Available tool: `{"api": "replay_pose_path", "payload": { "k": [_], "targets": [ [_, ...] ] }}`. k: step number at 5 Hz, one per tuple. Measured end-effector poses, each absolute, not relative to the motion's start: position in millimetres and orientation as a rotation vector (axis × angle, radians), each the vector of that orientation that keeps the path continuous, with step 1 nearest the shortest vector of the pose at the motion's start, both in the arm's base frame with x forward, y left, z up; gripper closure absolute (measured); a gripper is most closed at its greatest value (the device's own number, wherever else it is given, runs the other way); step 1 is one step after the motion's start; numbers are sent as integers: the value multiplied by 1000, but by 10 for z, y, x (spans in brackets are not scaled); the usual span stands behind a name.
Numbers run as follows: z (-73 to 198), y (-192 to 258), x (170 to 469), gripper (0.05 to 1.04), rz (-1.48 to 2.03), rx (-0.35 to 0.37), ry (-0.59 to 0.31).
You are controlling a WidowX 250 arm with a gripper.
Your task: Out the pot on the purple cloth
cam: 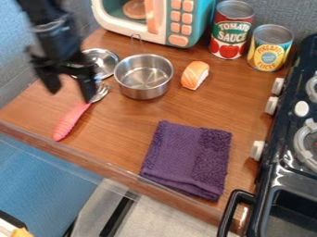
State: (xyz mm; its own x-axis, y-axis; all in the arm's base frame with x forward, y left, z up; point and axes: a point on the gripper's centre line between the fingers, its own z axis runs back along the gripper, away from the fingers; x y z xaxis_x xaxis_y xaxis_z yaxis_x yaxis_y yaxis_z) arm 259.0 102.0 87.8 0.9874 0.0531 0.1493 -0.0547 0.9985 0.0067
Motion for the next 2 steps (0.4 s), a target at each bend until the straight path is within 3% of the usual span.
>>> {"api": "replay_pose_path", "payload": {
  "k": [2],
  "targets": [
    [734, 754, 3145, 83, -118, 28, -129]
  ]
}}
